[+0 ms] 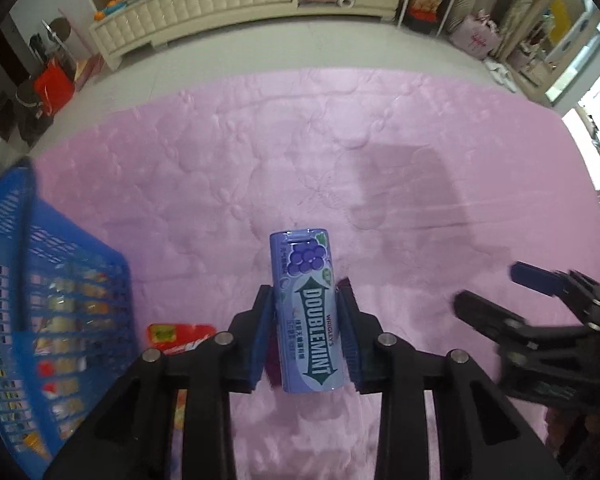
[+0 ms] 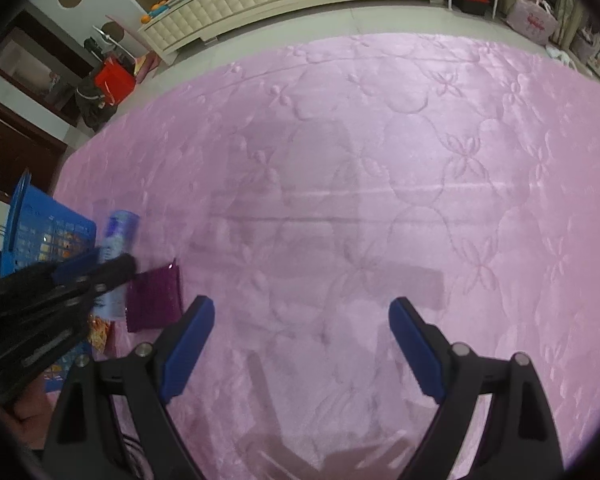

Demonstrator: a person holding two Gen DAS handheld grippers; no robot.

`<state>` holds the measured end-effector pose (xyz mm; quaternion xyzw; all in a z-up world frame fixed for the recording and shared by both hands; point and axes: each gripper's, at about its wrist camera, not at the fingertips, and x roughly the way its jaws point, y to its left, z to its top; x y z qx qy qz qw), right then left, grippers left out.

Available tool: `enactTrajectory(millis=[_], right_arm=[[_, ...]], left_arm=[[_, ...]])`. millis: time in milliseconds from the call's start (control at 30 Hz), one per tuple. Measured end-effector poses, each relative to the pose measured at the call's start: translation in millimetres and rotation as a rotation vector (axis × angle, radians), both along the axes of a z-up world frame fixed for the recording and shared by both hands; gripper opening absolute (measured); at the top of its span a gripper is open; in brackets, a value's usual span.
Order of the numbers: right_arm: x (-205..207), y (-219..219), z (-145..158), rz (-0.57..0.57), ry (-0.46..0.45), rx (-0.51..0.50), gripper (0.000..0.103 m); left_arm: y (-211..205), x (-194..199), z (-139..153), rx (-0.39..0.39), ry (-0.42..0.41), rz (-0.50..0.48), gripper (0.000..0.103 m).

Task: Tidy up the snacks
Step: 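Carry the gum box into the basket with the left tool while the right tool approaches the purple packet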

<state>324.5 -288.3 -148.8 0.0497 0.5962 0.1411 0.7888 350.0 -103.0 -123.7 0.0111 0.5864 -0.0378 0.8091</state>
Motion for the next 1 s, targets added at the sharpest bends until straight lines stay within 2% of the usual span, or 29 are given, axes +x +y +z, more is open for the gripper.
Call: enactTrajectory(millis=[133,233,400,500,567,700,767,900,1000], right_arm=[[-6.0,19.2,4.7,0.018,0.014,0.015,0.092],[-12.7,35.4,7.8,0.051,0.026,0.005,0.092],[-15.2,66.0,8.1,0.111,0.025,-0.038,0.092],[-11.5,78.3,0.8,0.119,0.048,-0.021,0.092],[-7.8,85.3,-8.5,0.117,0.072,-0.024,0.092],[-4.7,99.7,-22.6,0.122,0.108,0.010,0.092],[-4.1,108.7,-27.2,0.135,0.118,0.010,0.092],[-0.6,129.7,-27.2,0.157,0.109,-0.042,0.092],[1.4,138.0,-29.1,0.152,0.110,-0.086,0.092]], left_arm=[[9.3,-23.5,34.4,0.011,-0.072,-0.024,0.030],[35.2,-39.2,65.4,-0.014,-0.120,0.020,0.030],[75.9,-65.1,99.2,-0.042,-0.168,0.060,0.030],[101.2,-70.4,102.8,-0.039,-0.178,0.093,0.030],[118.6,-76.8,103.3,-0.005,-0.189,0.121,0.030],[156.0,-79.6,93.5,-0.018,-0.171,0.175,0.030],[173.1,-79.7,88.0,0.002,-0.170,0.195,0.030],[201.5,-73.8,74.1,-0.019,-0.139,0.224,0.030],[207.4,-68.4,64.0,0.004,-0.130,0.220,0.030]])
